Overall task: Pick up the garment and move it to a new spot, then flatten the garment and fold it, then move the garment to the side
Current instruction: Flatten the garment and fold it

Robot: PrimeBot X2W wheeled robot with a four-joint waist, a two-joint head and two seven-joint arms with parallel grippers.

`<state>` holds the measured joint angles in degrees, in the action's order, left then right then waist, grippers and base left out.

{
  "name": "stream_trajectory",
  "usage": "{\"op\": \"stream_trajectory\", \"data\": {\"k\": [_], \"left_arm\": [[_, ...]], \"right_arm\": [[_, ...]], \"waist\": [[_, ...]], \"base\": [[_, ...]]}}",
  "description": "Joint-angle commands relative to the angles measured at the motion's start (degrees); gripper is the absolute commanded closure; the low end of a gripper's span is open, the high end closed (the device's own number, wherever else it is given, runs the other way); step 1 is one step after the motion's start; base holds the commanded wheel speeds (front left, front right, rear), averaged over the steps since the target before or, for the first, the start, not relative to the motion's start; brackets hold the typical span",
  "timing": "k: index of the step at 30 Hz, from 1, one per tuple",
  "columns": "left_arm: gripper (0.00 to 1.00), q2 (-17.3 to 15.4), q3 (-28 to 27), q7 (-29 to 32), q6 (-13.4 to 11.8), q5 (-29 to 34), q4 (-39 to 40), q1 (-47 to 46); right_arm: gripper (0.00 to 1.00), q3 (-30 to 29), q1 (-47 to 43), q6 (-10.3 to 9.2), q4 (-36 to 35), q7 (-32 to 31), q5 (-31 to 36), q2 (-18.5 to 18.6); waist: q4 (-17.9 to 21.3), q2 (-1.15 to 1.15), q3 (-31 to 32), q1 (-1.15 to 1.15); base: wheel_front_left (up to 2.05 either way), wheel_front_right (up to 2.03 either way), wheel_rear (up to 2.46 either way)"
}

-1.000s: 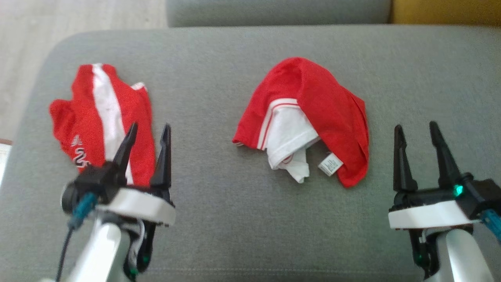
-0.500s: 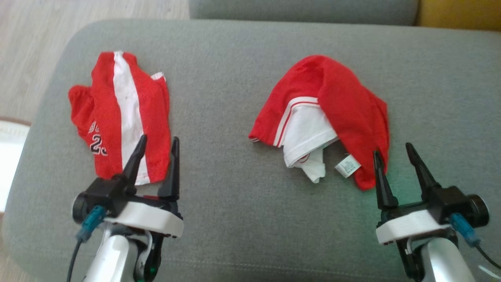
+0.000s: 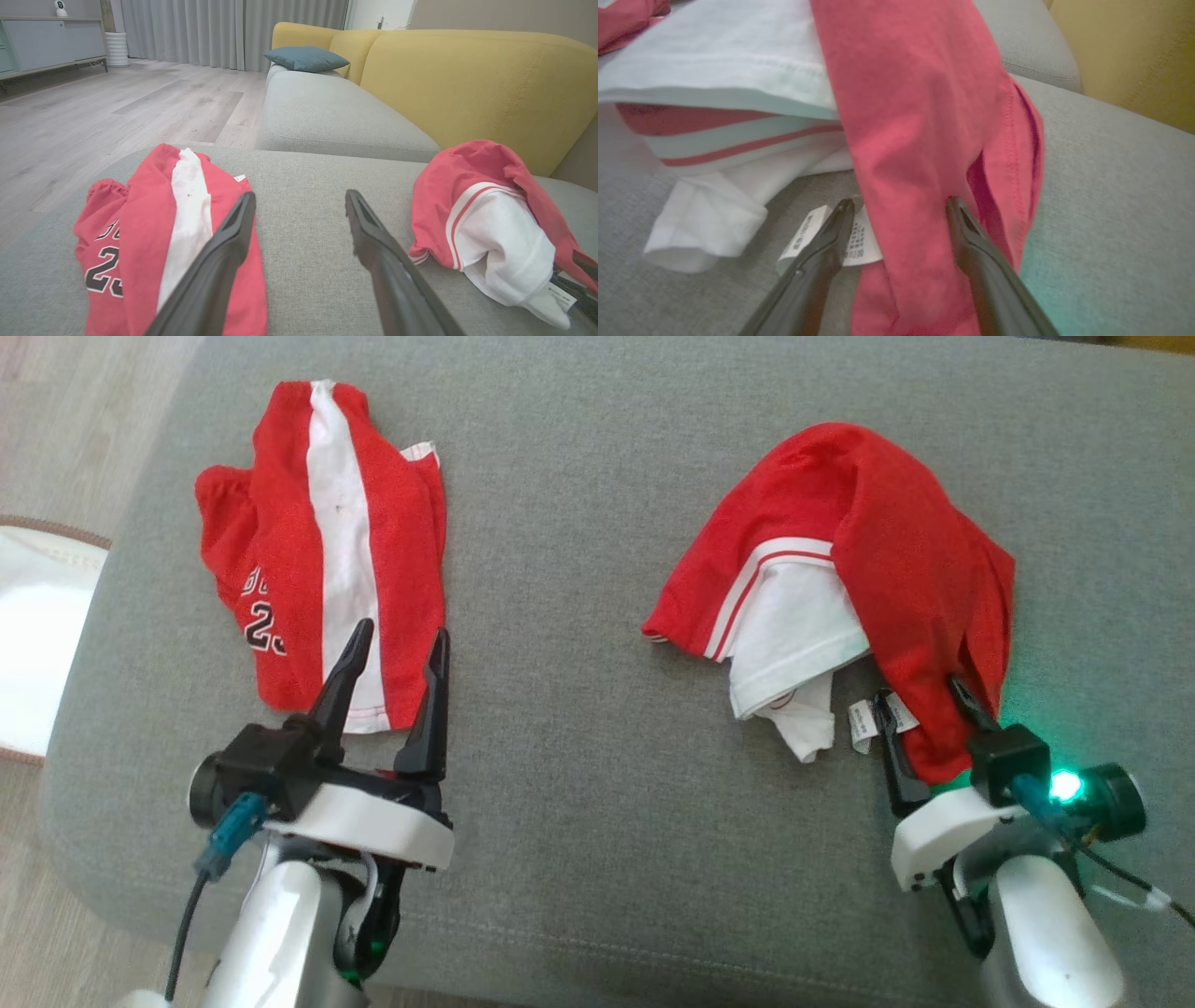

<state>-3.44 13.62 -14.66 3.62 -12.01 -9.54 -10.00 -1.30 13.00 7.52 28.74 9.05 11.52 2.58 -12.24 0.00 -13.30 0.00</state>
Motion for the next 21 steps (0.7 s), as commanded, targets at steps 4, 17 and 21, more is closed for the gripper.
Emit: {"op": "stream_trajectory", "data": {"k": [4,17,21], "left_arm": [[0.0,-0.1,-3.1,-0.3,0.7,0.8,1.3,-2.7],[0.0,0.4,-4.9,-0.3,0.9,1.6,0.6,-1.5],[0.0,0.5,-5.4,-0.3,0.6,1.5,0.5,0.1]], "right_arm": [[0.01,-0.7,2.9,-0.03,0.4,-0.3,3.0,0.3],[1.0,3.1,2.1,-0.03,-6.9,5.2,1.9,0.3],[1.0,5.7,-0.6,-0.03,-13.9,5.6,2.5,0.3]], "waist": [[-0.1,0.0,-0.4,0.0],[6.1,0.0,4.2,0.0],[8.7,0.0,7.1,0.0]], "base": [[0.0,0.0,0.0],[0.0,0.0,0.0],[0.0,0.0,0.0]]}}
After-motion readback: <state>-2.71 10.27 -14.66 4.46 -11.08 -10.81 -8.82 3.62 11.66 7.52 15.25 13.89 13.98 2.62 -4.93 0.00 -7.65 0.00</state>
